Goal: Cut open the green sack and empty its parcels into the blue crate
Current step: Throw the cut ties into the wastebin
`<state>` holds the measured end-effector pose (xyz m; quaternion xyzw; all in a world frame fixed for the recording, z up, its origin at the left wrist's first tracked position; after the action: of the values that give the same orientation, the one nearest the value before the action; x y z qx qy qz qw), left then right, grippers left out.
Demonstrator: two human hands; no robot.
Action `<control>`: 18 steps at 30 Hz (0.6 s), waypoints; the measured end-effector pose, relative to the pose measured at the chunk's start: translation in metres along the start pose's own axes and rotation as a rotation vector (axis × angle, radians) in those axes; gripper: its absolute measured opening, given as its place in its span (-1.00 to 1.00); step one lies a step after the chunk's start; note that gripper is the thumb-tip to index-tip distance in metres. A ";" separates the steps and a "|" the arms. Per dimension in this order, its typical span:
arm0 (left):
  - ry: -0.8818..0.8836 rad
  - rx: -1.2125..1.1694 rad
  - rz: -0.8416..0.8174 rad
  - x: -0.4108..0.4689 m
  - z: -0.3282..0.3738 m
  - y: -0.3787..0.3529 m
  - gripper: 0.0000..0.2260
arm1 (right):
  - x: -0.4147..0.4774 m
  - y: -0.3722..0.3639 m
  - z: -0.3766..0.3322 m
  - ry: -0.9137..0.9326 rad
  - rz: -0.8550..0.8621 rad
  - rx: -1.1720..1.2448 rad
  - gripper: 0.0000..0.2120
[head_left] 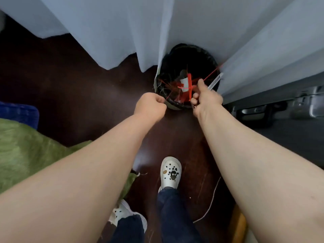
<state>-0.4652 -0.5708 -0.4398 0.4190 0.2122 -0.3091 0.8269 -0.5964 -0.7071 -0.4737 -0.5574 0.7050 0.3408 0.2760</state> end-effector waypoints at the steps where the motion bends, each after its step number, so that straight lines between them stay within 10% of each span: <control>1: 0.006 -0.005 0.001 0.003 0.002 -0.005 -0.71 | 0.005 0.000 -0.005 0.008 0.021 0.001 -0.75; 18: 0.210 0.172 -0.099 0.072 -0.176 -0.099 -0.71 | 0.111 0.043 0.222 -0.001 -0.109 -0.622 -0.75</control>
<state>-0.4981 -0.4952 -0.6373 0.5072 0.2911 -0.3211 0.7449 -0.6610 -0.5920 -0.6884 -0.6520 0.5357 0.5251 0.1104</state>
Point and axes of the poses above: each hand's wrist, its own x-axis towards the middle knuckle, its own y-axis out of the back of the hand, z = x × y, the point moved 9 cm from there along x, towards the middle knuckle, and after that the axes turned 9 degrees about z, right-handed, at the moved point
